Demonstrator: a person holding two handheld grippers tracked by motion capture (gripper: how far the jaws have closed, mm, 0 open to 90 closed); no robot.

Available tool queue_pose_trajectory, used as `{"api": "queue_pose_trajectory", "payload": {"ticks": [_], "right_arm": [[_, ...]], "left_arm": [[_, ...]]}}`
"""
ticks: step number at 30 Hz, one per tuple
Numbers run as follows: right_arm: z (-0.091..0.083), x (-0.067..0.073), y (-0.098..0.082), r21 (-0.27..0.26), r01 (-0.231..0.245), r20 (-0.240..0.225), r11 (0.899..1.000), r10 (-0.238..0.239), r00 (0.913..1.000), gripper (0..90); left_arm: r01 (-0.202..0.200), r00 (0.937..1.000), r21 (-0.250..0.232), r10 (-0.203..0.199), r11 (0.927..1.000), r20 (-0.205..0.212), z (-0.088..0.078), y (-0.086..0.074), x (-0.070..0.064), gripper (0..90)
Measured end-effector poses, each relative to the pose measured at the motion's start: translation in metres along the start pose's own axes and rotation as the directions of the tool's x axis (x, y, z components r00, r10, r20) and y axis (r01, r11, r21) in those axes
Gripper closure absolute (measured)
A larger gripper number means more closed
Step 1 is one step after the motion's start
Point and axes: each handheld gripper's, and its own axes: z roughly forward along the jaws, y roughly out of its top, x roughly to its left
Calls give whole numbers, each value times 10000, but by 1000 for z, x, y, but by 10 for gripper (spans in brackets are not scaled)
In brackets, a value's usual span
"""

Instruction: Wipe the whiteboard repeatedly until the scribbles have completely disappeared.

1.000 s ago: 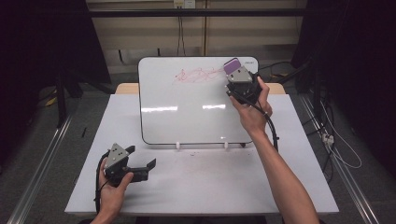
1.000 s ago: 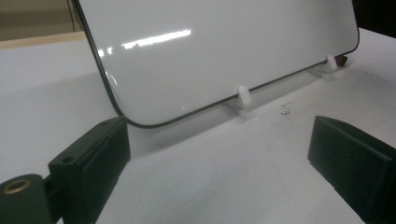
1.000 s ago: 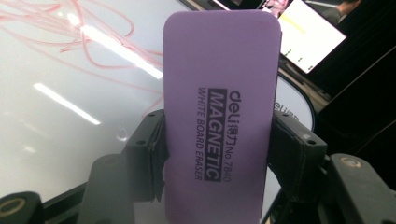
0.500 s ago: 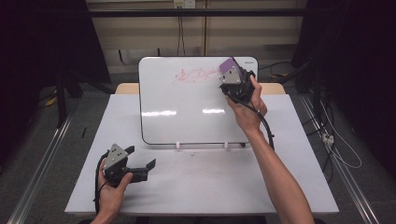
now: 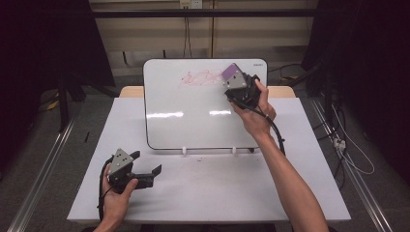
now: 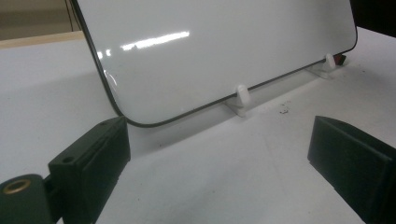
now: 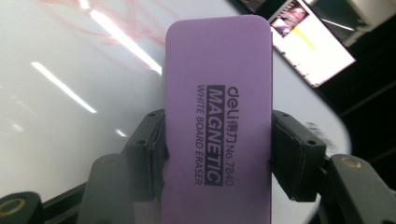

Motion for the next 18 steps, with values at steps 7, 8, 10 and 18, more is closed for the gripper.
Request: {"api": "queue_pose_trajectory", "payload": {"ticks": [7,8,10,18], "right_arm": [[7,-38,-5,279,-845,729,9960,823,9939,413],[7,-39,-5,279,-872,709,9958,851,9938,413],[7,-33,-3,316,-611,785,9976,584,9952,413],[5,8,14,29,326,84,9995,-326,9994,413]], "left_arm": [[64,10000,17,-64,10000,-53,-1,-1,1,56],[51,10000,21,-50,10000,-51,-1,0,1,56],[13,10000,31,-13,10000,-9,0,0,1,56],[1,10000,6,-1,10000,13,0,0,1,56]]}}
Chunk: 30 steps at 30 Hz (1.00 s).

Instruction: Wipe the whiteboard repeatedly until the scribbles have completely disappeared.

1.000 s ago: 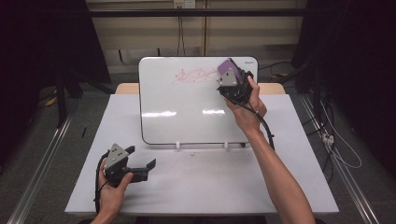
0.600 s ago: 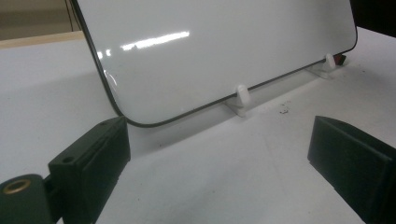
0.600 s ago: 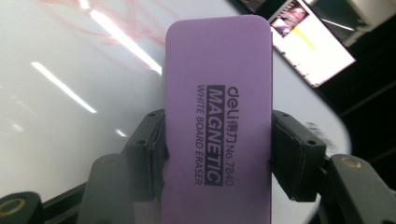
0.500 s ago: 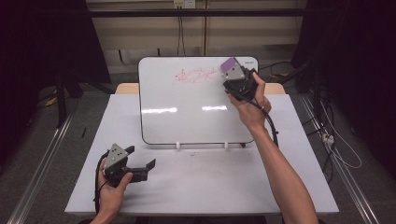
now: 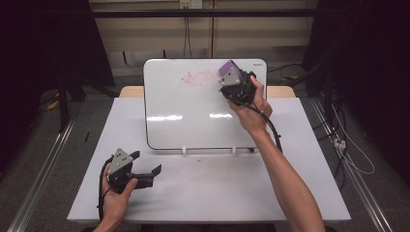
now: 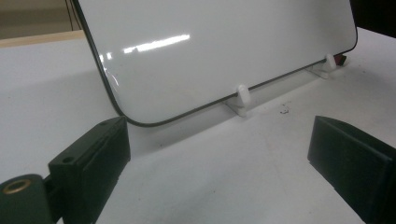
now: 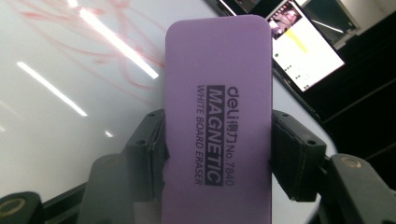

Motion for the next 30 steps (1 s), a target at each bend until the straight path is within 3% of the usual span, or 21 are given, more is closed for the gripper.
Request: {"api": "queue_pose_trajectory", "payload": {"ticks": [7,12,15,21,24,30], "right_arm": [[-4,20,4,-405,38,-560,9992,-61,9984,413],[-2,7,-2,-532,-671,-1037,9963,613,9927,412],[1,-8,-3,-380,-861,-700,9956,833,9941,412],[7,-28,4,-143,-814,188,9966,817,9965,412],[8,-21,7,-179,-443,459,9989,451,9979,412],[8,5,17,-360,481,329,9982,-469,9984,412]], "left_arm": [[-7,10000,-18,7,10000,-6,-1,0,0,56],[-12,10000,9,12,10000,1,-1,0,0,57],[21,10000,12,-21,10000,-1,-1,0,0,58],[32,10000,-16,-32,10000,-21,-2,0,1,59],[105,9999,-97,-105,9999,-44,-2,0,1,58],[37,10000,-74,-38,10000,-13,-2,0,1,59]]}}
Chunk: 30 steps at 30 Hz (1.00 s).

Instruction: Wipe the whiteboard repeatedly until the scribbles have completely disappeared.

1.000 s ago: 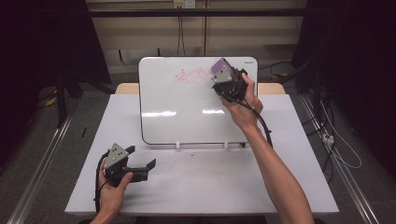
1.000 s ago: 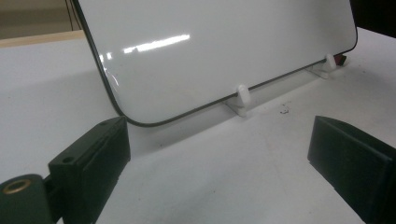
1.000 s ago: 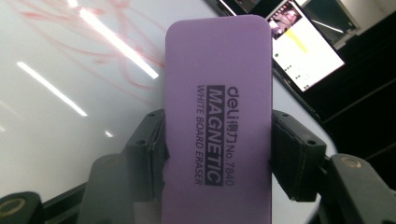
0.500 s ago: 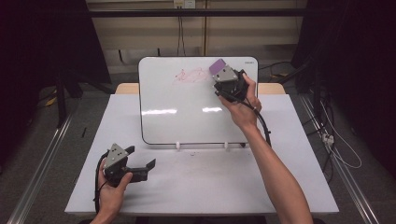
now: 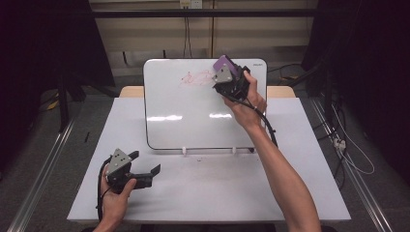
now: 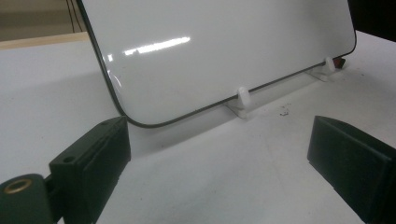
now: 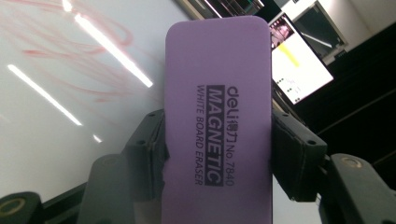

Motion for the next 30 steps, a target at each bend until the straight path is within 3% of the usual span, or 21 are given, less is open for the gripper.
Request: {"api": "queue_pose_trajectory", "payload": {"ticks": [4,12,14,16,24,27,30], "right_arm": [[-3,18,7,-161,370,-222,9992,-374,9991,412],[-10,43,13,-483,362,-1121,9982,-414,9928,413],[-9,40,13,-491,348,-1261,9982,-407,9912,413],[-8,33,13,-371,-76,-1439,9993,22,9896,413],[5,0,19,-93,-291,-569,9995,285,9980,413],[8,0,25,21,-189,-379,9998,189,9991,413],[8,8,28,-54,61,-286,10000,-63,9996,413]], "left_arm": [[-3,10000,4,3,10000,-11,0,0,0,59],[-17,10000,27,16,10000,20,1,0,-1,59],[-23,10000,18,23,10000,24,0,0,-1,59],[-8,10000,-6,8,10000,10,0,0,-1,59],[121,9999,-93,-121,9999,-31,-2,-1,1,59],[118,9999,-120,-119,9999,-45,-2,-1,1,59],[95,10000,-115,-95,9999,-14,-2,0,1,59]]}}
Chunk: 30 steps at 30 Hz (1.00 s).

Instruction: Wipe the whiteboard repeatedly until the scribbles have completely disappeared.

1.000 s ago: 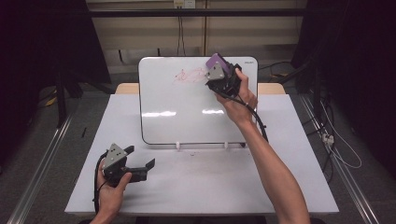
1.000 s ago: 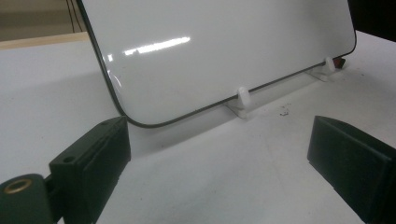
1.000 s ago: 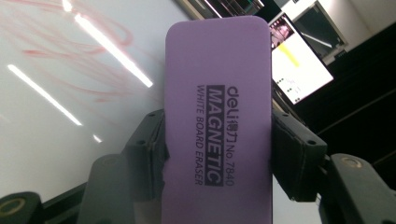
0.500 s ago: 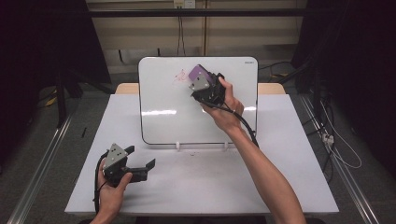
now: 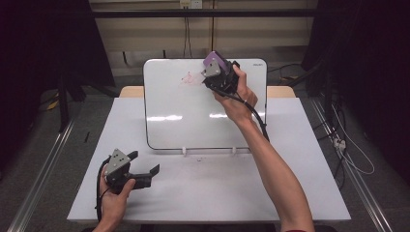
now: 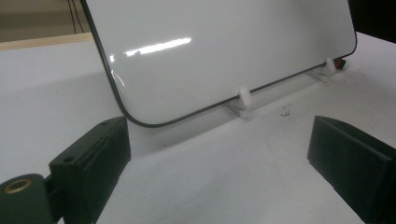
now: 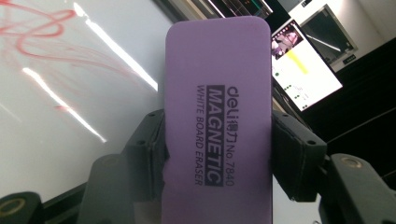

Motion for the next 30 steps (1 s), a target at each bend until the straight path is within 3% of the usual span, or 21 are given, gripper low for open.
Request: {"api": "queue_pose_trajectory", "payload": {"ticks": [6,16,17,21,22,24,28,30], "right_arm": [[-3,23,8,-170,560,-360,9983,-566,9978,413],[-8,54,19,-496,815,-1021,9954,-862,9910,413],[-9,54,20,-482,1016,-1065,9937,-1062,9886,413],[-8,47,19,-466,779,-1252,9959,-832,9886,413],[-8,46,19,-503,568,-1143,9971,-623,9915,413],[-5,37,19,-588,588,-1052,9965,-647,9923,413],[0,22,19,-341,16,-848,9994,-45,9964,413],[1,14,19,-293,-14,-698,9996,-6,9976,414]], "left_arm": [[-102,9999,65,102,9999,9,0,0,0,59],[-103,9999,92,102,9999,41,1,0,-1,59],[-102,9999,89,102,9999,49,1,0,-1,59],[-83,10000,103,83,9999,45,1,0,0,59],[-113,9999,102,113,9999,17,1,0,0,59],[-78,10000,100,78,9999,14,0,-1,0,59],[-32,10000,56,32,10000,-5,-1,-1,1,59],[-53,10000,70,53,10000,-16,-1,-1,2,59]]}}
